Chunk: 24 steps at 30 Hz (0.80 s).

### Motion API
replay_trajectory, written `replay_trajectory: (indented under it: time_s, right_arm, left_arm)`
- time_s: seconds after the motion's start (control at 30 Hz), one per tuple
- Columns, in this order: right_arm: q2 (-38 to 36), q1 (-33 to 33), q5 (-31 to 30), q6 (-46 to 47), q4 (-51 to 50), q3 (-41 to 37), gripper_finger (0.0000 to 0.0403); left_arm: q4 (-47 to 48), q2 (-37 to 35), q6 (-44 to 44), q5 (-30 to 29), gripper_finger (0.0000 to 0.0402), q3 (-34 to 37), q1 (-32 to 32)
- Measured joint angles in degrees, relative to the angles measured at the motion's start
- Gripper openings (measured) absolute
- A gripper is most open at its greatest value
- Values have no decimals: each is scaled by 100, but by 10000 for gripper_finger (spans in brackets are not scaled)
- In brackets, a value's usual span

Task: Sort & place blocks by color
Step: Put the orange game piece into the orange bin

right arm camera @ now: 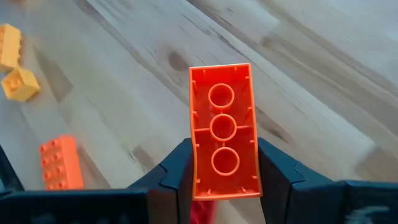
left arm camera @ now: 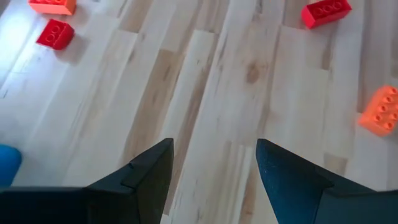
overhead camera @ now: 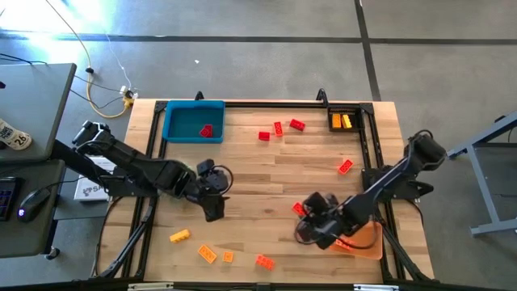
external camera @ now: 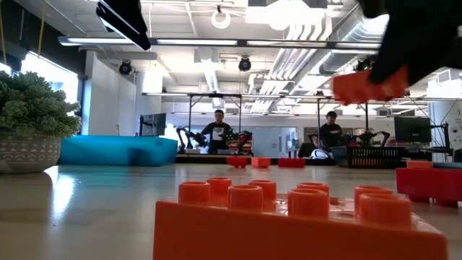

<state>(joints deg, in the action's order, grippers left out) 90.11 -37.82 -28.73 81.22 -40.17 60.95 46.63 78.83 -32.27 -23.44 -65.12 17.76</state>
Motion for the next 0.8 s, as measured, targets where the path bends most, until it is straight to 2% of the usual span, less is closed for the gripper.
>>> replay_trajectory:
  time_s: [0.63, 0.8]
  right_arm:
    - [-817, -1623, 574, 2027, -2206, 4, 109]
    - [-800, -2130, 1025, 2579, -2421, 4, 109]
  left_arm:
    - [4, 2, -44, 31, 217, 0, -51]
    - [5, 1, -362, 90, 217, 0, -51]
